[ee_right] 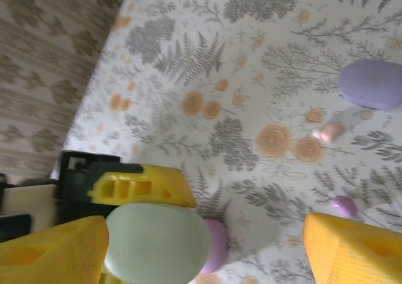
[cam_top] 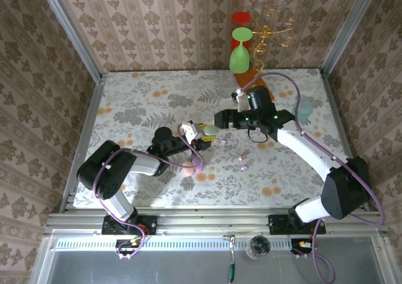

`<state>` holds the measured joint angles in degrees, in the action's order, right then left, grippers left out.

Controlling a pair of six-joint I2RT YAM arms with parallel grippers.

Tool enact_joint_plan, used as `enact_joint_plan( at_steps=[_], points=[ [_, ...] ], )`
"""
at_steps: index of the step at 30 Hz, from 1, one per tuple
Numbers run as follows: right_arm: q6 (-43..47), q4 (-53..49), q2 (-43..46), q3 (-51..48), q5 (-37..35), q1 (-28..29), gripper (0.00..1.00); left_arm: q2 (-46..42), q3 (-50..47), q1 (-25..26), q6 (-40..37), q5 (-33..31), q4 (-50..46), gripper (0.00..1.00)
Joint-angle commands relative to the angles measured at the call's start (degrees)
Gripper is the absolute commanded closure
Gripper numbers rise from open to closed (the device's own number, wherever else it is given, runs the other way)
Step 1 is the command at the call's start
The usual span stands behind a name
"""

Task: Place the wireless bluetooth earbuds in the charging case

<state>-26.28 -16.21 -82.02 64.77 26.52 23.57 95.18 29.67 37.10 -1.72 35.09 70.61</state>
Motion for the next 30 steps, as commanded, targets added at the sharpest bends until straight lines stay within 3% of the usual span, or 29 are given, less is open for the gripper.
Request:
enact_joint_plan(
  at_steps=[1,7,15,21,26,30],
  points=[
    [-9.8,6.4,1.4,-3.1,11.5,-3.0,0.2,-2.6,2.0,0.4,1.5,0.0,2.8,0.78],
    [-20.1,16.5,0.3,-7.3,23.5,-4.2,0.25,-4.7,3.3,1.0,1.8,0.1,2.8,0.78],
    [-31.3,33.5,-2.2,-11.8,30.4,-2.7,0.4,-3.8,5.1,1.1,0.8,0.7,2.2,0.78],
    [-33.3,36.5,-2.4,-12.8,30.6,-2.8,0.65,-3.0,5.7,1.1,0.7,1.4,2.0,0.78],
    [-32.9,36.8,-2.5,-12.7,30.6,-3.1,0.8,-2.5,6.2,1.5,0.8,1.4,2.1,0.78],
    [-28.9,34.7,-1.9,-12.8,28.8,-3.5,0.86,-2.4,6.0,1.5,0.4,3.2,1.7,0.75]
  ],
)
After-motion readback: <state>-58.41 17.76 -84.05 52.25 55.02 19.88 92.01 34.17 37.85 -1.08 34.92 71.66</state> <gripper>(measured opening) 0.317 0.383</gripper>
